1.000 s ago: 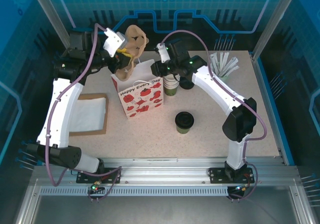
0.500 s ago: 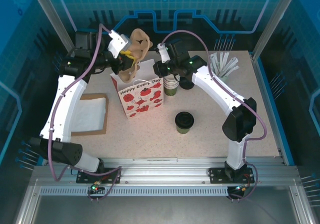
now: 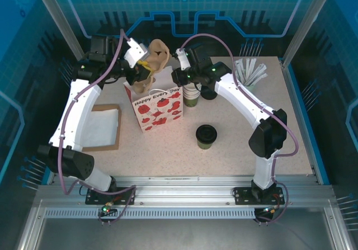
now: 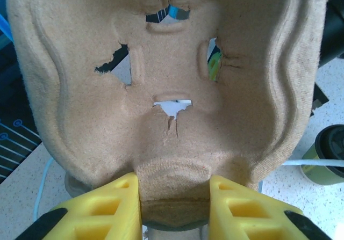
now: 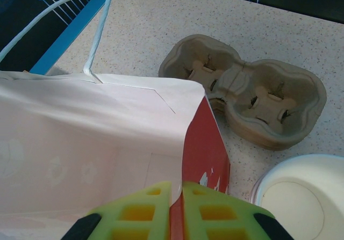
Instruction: Pack the takeout coffee
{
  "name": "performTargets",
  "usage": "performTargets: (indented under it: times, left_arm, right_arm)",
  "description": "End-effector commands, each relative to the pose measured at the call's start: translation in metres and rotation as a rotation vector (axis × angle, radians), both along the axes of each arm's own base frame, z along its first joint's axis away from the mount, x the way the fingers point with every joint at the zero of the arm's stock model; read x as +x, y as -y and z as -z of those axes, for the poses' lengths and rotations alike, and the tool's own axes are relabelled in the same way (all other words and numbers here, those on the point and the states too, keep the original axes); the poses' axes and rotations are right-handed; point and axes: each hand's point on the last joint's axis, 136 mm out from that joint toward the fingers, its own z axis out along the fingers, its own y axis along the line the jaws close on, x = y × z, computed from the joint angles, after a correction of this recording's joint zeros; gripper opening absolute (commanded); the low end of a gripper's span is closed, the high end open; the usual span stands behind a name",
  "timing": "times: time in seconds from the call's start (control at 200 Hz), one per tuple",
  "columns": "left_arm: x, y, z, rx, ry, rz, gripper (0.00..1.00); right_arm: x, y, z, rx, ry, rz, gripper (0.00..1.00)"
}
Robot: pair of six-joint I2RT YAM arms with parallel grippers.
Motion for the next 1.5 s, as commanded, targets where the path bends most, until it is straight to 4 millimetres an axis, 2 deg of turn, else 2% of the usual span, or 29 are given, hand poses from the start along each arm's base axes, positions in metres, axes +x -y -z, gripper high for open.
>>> performTargets:
  times: [0.0, 0.46, 0.74, 1.075, 1.311, 1.496]
  left_arm:
    - [-0.002, -0.008, 0.018, 0.051, -0.038, 0.011, 0.3]
    - [-0.006, -0.009, 0.032, 0.08, -0.071, 0.037, 0.3]
    - [-0.006, -0.016, 0.044, 0.143, -0.096, 0.023, 0.3]
    - [-0.005, -0.007, 0.061, 0.232, -0.129, 0.061, 0.3]
    - [-0.002, 0.005, 0.057, 0.252, -0.142, 0.092, 0.29]
    - [-0.001, 0.011, 0.025, 0.197, -0.079, 0.09, 0.28]
  right_arm:
    - [-0.003, -0.002, -0.012, 0.024, 0.006, -0.005, 0.13]
    - [-0.003, -0.001, -0.016, 0.031, 0.011, -0.003, 0.13]
    - [-0.003, -0.001, -0.016, 0.033, 0.011, 0.0, 0.13]
    - [-0.005, -0.003, -0.018, 0.057, 0.005, -0.014, 0.13]
    - [-0.006, -0.004, -0.017, 0.08, -0.012, -0.019, 0.13]
    - [-0.005, -0.002, -0.016, 0.086, -0.016, -0.016, 0.13]
